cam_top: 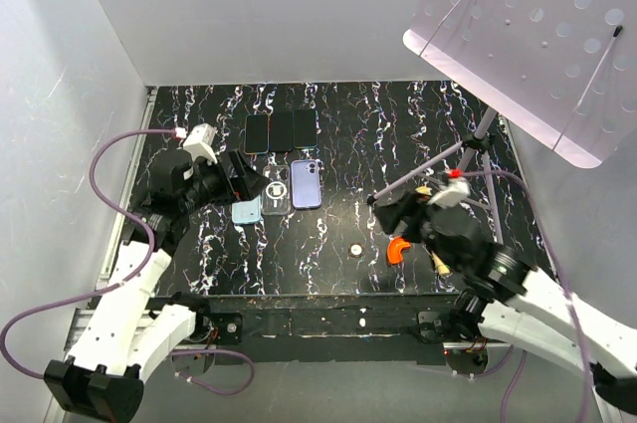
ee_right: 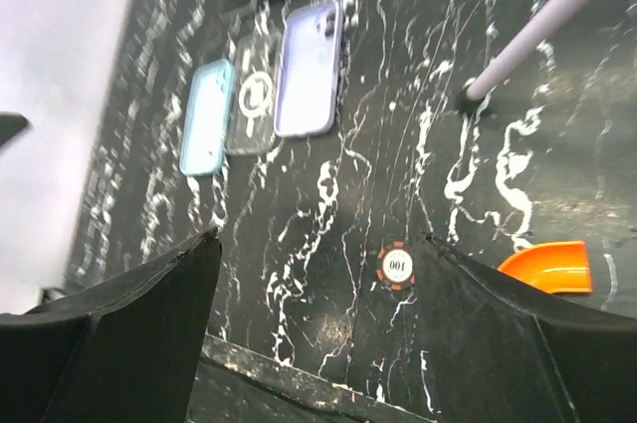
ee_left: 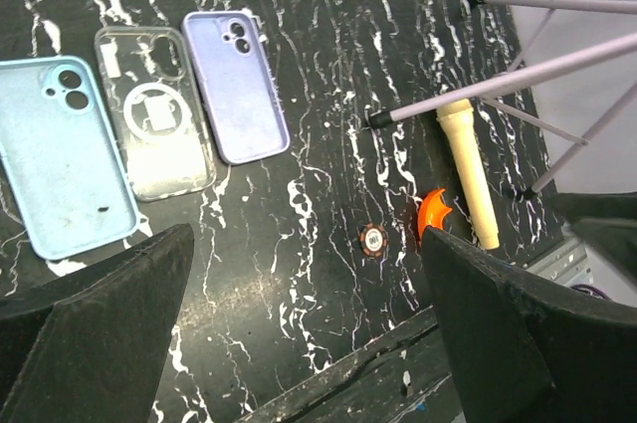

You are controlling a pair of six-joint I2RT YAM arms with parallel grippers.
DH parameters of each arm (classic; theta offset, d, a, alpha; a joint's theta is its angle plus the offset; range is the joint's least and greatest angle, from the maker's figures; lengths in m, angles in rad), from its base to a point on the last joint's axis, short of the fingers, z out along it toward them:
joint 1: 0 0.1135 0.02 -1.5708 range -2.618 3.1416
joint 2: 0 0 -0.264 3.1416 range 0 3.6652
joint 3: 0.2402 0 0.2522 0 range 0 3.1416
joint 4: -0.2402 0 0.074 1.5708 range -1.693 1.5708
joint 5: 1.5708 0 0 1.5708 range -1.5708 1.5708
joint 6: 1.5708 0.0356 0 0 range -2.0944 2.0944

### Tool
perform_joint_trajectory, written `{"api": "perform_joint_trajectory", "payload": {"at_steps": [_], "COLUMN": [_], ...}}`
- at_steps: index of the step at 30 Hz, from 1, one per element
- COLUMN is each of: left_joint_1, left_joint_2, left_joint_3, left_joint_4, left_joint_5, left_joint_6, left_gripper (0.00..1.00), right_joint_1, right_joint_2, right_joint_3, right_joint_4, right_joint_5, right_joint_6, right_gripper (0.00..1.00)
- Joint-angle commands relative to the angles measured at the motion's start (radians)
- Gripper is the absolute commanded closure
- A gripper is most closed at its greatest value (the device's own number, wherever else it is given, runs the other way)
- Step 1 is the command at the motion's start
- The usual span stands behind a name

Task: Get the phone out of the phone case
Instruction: Reset both arms

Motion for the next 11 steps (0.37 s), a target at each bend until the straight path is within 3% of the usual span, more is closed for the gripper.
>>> {"api": "perform_joint_trajectory", "payload": {"at_steps": [1,6,11], "left_joint_1": [-0.032,-0.049,-0.049], "left_joint_2": [-0.112,-0.261,-0.422], "left_joint_3": [-0.086,-0.193,-0.268], "left_joint_4": [0.118,0.129,0.133], "left_joint_5": [0.014,0.016,0.013], "left_joint_6": [-0.02,-0.032,-0.059], "left_gripper": [0.02,0.02,0.02], "right_joint_1": [0.001,0.001,0.001], "right_joint_2": [-0.269,-0.415,-0.559], "right_joint_3": [-0.069,-0.085,-0.144], "right_joint_4": [-0.128,-0.277,-0.289], "right_joint_5": [0.154,0.135,0.134], "right_joint_6": [-0.008,0.027,0.038], "right_gripper": [0.16,0.14,0.13]}}
